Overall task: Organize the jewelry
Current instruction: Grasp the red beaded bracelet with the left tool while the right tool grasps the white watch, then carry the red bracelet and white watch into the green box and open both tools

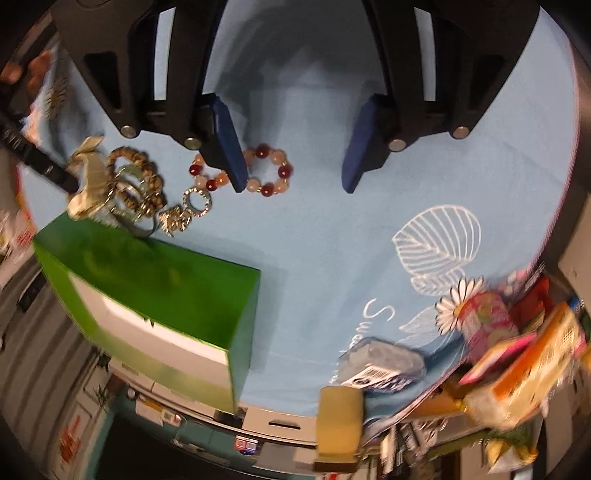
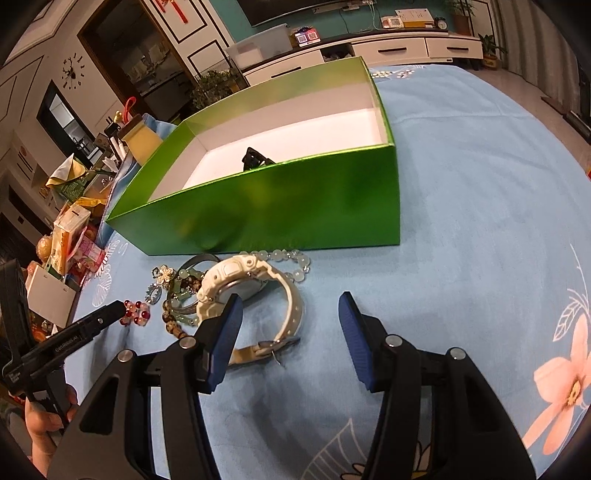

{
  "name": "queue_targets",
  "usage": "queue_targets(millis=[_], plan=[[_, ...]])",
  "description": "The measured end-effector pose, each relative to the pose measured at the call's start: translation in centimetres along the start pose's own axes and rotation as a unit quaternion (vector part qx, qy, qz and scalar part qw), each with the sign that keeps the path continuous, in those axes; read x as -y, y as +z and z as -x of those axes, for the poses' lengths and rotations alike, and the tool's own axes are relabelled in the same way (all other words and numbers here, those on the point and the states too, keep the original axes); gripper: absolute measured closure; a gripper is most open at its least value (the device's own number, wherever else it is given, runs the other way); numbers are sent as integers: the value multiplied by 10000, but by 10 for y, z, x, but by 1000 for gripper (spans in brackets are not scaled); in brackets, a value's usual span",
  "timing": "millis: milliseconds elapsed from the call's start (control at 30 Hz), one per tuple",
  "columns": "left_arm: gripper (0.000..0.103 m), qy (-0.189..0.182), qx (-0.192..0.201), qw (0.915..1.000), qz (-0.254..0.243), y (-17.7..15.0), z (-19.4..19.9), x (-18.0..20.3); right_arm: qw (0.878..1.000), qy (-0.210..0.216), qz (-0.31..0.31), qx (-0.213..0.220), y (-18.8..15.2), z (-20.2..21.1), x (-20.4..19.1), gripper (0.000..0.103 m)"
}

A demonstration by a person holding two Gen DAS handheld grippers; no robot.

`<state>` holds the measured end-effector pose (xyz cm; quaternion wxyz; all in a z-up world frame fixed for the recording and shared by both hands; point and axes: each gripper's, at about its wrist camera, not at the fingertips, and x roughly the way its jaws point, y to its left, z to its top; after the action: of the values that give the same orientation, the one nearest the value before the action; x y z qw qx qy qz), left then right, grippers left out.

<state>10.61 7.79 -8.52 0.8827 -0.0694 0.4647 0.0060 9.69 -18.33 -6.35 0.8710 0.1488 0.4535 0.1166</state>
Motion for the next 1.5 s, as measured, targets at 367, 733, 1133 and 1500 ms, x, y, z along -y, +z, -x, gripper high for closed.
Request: queue_targets(millis=[367,733,1133,1500], plan=[[94,-88,209,9991,-354,-11,4,11,9956,-576,693,254,-4,-8,-14,89],[96,-710,428,9966,14,-10,43,9,9968,-396,461,517,-8,28,-3,92],[96,-1329,927,9867,-89,5,108,23,9930,-247,487,1049,-10,86,-3,92],[96,-1543,1225,9799,-304,10,148,39,9883,-63,635,1382,-6,121,-19,92]])
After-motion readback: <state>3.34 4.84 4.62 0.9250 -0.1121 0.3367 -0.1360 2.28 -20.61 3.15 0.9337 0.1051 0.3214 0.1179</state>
